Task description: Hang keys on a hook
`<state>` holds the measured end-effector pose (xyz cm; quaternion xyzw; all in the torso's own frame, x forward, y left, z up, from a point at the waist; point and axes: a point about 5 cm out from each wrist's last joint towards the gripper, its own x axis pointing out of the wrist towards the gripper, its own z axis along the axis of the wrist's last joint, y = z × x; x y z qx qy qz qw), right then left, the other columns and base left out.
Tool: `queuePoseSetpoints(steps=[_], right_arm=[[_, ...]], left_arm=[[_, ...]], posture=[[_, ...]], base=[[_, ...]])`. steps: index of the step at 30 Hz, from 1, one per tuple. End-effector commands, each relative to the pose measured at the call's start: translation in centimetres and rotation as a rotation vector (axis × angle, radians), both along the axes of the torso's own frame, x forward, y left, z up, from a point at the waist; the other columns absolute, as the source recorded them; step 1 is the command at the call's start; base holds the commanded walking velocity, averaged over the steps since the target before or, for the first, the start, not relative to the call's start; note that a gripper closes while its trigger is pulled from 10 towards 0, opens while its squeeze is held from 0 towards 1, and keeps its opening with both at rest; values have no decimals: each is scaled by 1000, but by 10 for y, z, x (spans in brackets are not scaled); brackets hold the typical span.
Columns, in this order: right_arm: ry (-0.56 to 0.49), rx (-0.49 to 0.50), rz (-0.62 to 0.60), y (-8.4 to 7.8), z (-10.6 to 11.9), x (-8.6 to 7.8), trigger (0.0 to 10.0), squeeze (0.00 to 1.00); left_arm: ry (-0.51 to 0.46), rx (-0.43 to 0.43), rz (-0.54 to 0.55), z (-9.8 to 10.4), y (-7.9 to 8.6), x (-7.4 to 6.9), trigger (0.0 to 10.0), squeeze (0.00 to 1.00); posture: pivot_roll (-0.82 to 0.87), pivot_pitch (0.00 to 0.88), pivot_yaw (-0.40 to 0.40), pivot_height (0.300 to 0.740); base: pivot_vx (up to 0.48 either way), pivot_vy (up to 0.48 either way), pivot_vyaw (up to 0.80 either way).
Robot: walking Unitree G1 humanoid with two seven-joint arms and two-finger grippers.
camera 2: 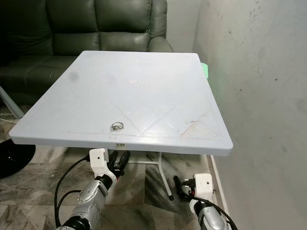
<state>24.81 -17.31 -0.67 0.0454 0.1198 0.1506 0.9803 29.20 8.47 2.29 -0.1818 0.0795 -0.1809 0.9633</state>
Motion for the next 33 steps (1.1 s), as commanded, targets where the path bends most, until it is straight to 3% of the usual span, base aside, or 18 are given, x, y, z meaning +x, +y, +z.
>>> queuePoseSetpoints(steps=[1,7,16,26,30,31,33], right_arm=[[-21,43,67,5,4,-3,10000,0],[-79,117,142,10,19,-4,10000,0],[-194,231,118,17,54,12,10000,0],[-244,228,55,18,73,24,10000,0],[-281,210,-33,12,84,32,10000,0],[-291,204,-71,9,88,36,10000,0],[-299,182,-141,3,94,41,10000,0]], left_arm=[[-53,21,-50,4,-3,-2,10000,0],[-155,63,-168,9,-13,-11,10000,0],[-280,36,-163,32,-16,-10,10000,0],[-306,17,-51,47,-7,-1,10000,0],[-292,27,33,53,2,6,10000,0],[-281,35,101,56,9,11,10000,0],[-284,3,145,62,16,16,10000,0]], posture=[[-11,48,-6,740],[-12,52,-6,740],[-6,55,-15,740],[3,47,-24,740],[5,40,-32,740],[6,37,-32,740],[6,37,-32,740]], base=[[0,0,0],[0,0,0],[0,0,0],[0,0,0],[0,0,0],[0,0,0],[0,0,0]])
